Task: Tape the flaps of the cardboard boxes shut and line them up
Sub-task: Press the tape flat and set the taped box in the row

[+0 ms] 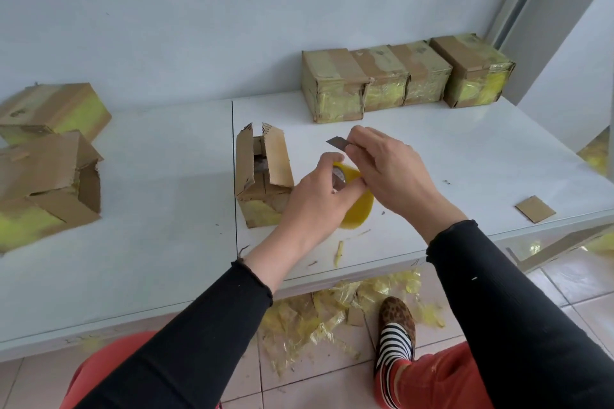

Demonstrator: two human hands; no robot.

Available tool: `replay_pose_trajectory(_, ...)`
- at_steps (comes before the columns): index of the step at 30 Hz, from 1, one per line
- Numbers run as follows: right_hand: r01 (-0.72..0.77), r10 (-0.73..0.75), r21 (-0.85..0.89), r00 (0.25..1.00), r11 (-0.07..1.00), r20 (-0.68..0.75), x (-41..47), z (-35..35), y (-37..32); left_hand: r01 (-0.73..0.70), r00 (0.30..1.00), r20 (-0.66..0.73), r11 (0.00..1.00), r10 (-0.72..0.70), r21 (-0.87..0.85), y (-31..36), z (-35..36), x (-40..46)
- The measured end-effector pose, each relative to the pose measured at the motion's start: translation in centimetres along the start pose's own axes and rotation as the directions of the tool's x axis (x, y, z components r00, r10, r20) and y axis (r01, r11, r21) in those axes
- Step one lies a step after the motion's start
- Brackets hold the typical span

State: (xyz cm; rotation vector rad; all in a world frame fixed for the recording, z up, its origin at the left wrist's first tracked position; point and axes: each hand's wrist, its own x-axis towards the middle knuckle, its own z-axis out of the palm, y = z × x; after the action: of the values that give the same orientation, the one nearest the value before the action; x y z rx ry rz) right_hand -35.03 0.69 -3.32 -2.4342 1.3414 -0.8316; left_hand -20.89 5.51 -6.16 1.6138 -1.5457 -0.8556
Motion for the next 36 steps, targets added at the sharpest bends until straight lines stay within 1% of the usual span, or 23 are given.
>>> replay_pose_trajectory(2, 0.029, -0.029, -0.009, 0.999, 1.0, -0.017, 0.0, -0.6, -0.1, 0.003, 1.0, 0.011, 0.985, -0.001, -0.172, 0.7, -0.6, -0.2)
replay_pose_trajectory(3, 0.034, -0.034, 0.023, 0.999, 0.999, -0.021, -0.1, -0.8, -0.2, -0.004, 1.0, 0.023, 0.971, 0.01, -0.238, 1.1, -0.9, -0.4)
replay_pose_trajectory(6, 0.033, -0.031, 0.216, 0.999, 0.976, -0.012, -0.1, -1.4, -0.3, -0.015, 0.998, 0.05, 0.936, 0.035, -0.351, 2.4, -2.3, -1.5)
replay_pose_trajectory(8, 0.068, -0.067, 0.305, 0.998, 0.95, -0.015, -0.1, -1.5, -0.7, 0.0, 0.998, 0.053, 0.918, 0.023, -0.397, 2.9, -3.1, -1.9)
replay_pose_trajectory(9, 0.095, -0.094, 0.317, 0.995, 0.944, -0.018, -0.2, -1.3, -1.0, 0.009, 0.999, 0.052, 0.914, 0.013, -0.407, 3.2, -3.5, -2.1)
replay_pose_trajectory(11, 0.138, -0.14, 0.285, 0.99, 0.949, -0.016, -0.1, -0.9, -1.4, 0.012, 0.999, 0.049, 0.917, 0.008, -0.399, 3.7, -4.2, -2.6)
replay_pose_trajectory(12, 0.133, -0.135, 0.255, 0.991, 0.958, -0.01, 0.0, -0.9, -1.3, 0.008, 0.999, 0.047, 0.919, 0.012, -0.393, 3.9, -4.6, -2.9)
replay_pose_trajectory(13, 0.09, -0.091, 0.24, 0.996, 0.967, -0.009, 0.2, -1.2, -0.9, 0.001, 0.999, 0.034, 0.919, 0.014, -0.395, 3.9, -5.2, -3.2)
replay_pose_trajectory(14, 0.009, -0.002, 0.264, 1.0, 0.965, -0.026, 0.5, -1.8, -0.2, -0.006, 1.0, 0.004, 0.912, 0.008, -0.41, 3.9, -5.9, -3.5)
replay_pose_trajectory(15, -0.069, 0.093, 0.348, 0.994, 0.935, -0.053, 0.5, -2.5, 0.3, -0.015, 0.999, -0.041, 0.899, -0.004, -0.438, 3.7, -6.8, -3.8)
replay_pose_trajectory(16, -0.115, 0.168, 0.47, 0.983, 0.875, -0.074, 0.4, -3.0, 0.7, -0.029, 0.996, -0.091, 0.88, -0.017, -0.475, 3.5, -7.8, -4.1)
replay_pose_trajectory(17, -0.116, 0.198, 0.578, 0.977, 0.808, -0.079, 0.1, -3.3, 0.7, -0.052, 0.99, -0.138, 0.852, -0.024, -0.521, 3.4, -8.7, -4.2)
replay_pose_trajectory(18, -0.09, 0.164, 0.643, 0.985, 0.761, -0.057, -0.2, -3.1, -0.1, -0.076, 0.984, -0.175, 0.818, -0.031, -0.57, 3.2, -9.5, -4.2)
replay_pose_trajectory(19, -0.056, 0.087, 0.658, 0.996, 0.751, -0.014, -0.7, -2.4, -1.2, -0.091, 0.978, -0.204, 0.784, -0.046, -0.614, 3.0, -10.0, -4.2)
replay_pose_trajectory(21, 0.001, -0.054, 0.605, 0.996, 0.796, 0.069, -1.3, -0.5, -3.4, -0.109, 0.966, -0.244, 0.723, -0.085, -0.682, 2.9, -10.4, -4.1)
replay_pose_trajectory(22, 0.014, -0.089, 0.588, 0.991, 0.808, 0.098, -1.5, 0.2, -4.4, -0.116, 0.961, -0.256, 0.688, -0.104, -0.716, 2.8, -10.4, -4.0)
replay_pose_trajectory(23, 0.025, -0.105, 0.586, 0.989, 0.81, 0.103, -1.4, 0.6, -5.0, -0.124, 0.957, -0.263, 0.645, -0.122, -0.754, 2.8, -10.4, -4.0)
replay_pose_trajectory(25, 0.056, -0.121, 0.591, 0.99, 0.805, 0.07, -1.2, 0.9, -5.7, -0.135, 0.952, -0.264, 0.559, -0.156, -0.818, 2.8, -10.4, -3.9)
replay_pose_trajectory(26, 0.082, -0.139, 0.586, 0.989, 0.806, 0.052, -1.1, 1.0, -6.0, -0.131, 0.95, -0.261, 0.539, -0.171, -0.832, 2.8, -10.3, -3.9)
replay_pose_trajectory(30, 0.147, -0.204, 0.56, 0.978, 0.815, 0.041, -1.0, 1.8, -7.4, -0.083, 0.958, -0.217, 0.542, -0.188, -0.836, 2.5, -9.6, -4.1)
replay_pose_trajectory(33, 0.13, -0.194, 0.602, 0.98, 0.788, 0.042, -1.0, 2.3, -8.2, -0.078, 0.964, -0.195, 0.507, -0.181, -0.859, 2.3, -9.4, -4.0)
replay_pose_trajectory(34, 0.122, -0.189, 0.595, 0.981, 0.795, 0.051, -1.0, 2.3, -8.5, -0.085, 0.965, -0.194, 0.491, -0.175, -0.867, 2.2, -9.6, -4.0)
replay_pose_trajectory(36, 0.136, -0.193, 0.513, 0.979, 0.847, 0.06, -0.8, 2.3, -9.0, -0.088, 0.964, -0.192, 0.461, -0.184, -0.883, 2.0, -10.0, -3.7)
